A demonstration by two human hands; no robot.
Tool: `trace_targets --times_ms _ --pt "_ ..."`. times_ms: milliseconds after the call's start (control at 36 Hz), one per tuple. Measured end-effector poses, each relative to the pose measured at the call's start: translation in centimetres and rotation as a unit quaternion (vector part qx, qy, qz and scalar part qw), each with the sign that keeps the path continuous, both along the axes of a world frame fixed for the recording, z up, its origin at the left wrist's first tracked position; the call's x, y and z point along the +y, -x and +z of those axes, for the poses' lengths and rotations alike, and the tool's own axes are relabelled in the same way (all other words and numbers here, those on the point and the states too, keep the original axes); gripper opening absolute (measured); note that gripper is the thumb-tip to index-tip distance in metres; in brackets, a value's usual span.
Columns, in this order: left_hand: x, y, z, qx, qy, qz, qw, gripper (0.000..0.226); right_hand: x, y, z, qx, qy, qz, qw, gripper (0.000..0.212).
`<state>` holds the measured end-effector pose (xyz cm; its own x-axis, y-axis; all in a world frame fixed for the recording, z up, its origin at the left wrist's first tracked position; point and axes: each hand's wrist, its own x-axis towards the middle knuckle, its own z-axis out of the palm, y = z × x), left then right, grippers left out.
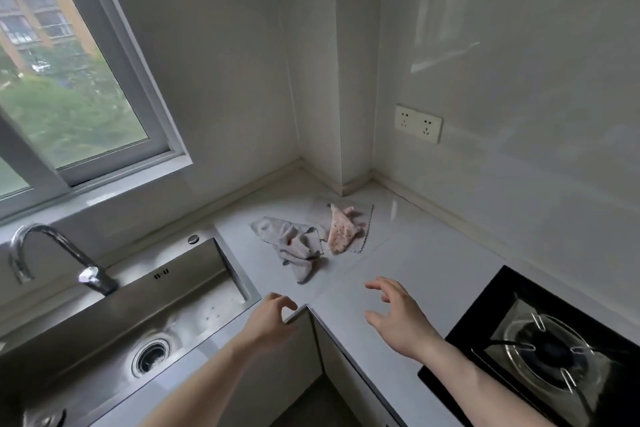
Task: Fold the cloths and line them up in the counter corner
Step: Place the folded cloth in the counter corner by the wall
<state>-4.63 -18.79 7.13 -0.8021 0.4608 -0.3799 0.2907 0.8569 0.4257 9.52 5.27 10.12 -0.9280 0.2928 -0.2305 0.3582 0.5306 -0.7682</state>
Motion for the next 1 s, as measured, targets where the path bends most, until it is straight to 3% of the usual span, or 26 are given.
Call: trace_targets --times_ms 306,611,806,889,1000 --pt "3.6 13.2 -7.5 -0.034 0.107 -0.166 0.98 0.061 -4.2 6.7 -3.3 -0.047 0.017 -0.148 0.988 0.046" --pt "4.6 18.4 -11.3 -0.045 0.164 -0.277 0.946 0.068 -9.6 7.9 -3.9 -0.05 0.049 -0.26 0.963 0.042" --pt "3.5 19.6 -10.8 -0.033 0.052 -0.258 0.964 0.057 -12.1 7.6 -3.7 -0.063 0.062 -0.289 0.953 0.038" --pt "2.3 19.6 -8.1 0.018 -0.078 -0.215 0.973 0.04 -13.1 8.0 -3.1 -0.053 0.055 -0.297 0.952 0.038" --pt "0.4 19.7 -2.4 0.05 -0.252 -0.115 0.96 0.01 -14.4 8.7 -2.1 -0.042 0.05 -0.301 0.951 0.04"
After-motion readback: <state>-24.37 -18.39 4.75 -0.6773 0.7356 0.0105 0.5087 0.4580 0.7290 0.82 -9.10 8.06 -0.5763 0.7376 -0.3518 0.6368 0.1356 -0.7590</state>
